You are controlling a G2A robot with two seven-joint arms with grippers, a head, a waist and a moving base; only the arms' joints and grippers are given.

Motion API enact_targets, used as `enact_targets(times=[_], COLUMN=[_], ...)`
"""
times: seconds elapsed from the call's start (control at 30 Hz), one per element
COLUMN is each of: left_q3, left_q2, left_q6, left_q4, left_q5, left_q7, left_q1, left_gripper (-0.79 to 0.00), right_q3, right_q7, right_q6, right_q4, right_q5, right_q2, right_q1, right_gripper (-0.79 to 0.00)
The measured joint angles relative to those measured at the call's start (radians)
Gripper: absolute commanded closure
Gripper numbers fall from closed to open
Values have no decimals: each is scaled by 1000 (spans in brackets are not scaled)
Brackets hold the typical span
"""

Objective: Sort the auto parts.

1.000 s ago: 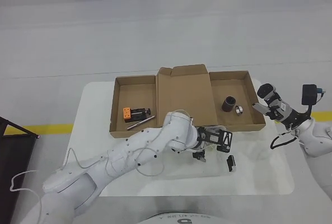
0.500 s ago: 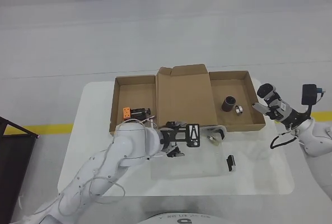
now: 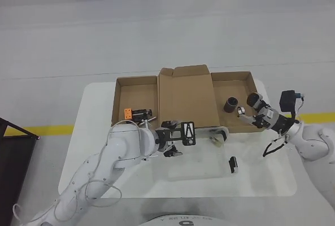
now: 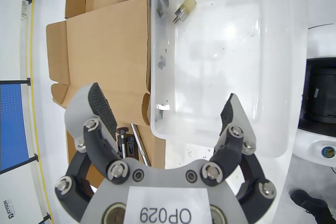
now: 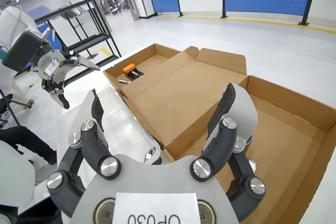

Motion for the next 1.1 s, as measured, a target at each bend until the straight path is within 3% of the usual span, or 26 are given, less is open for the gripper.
enact_targets(times=[0.17, 0.43, 0.83, 1.1], left_q3=[-57, -178, -180, -180], left_q2=[7, 31, 32, 32], left_q6=[68, 99, 95, 95], left_q4=[36, 32, 34, 34], left_q5=[34, 73, 72, 72], left_q7=[99, 285, 292, 292], left_q1=[15, 103, 106, 106], left_gripper=[-785, -785, -785, -785], right_q3=[28, 53, 50, 71], right_q7=[64, 108, 104, 194], right_q6=[-47, -10, -28, 74], right_q4=[-47, -163, -227, -438], right_q5=[-61, -214, -237, -464], right_q2=[8, 9, 8, 9], right_q1=[-52, -132, -154, -300], right_gripper=[-785, -785, -785, -779])
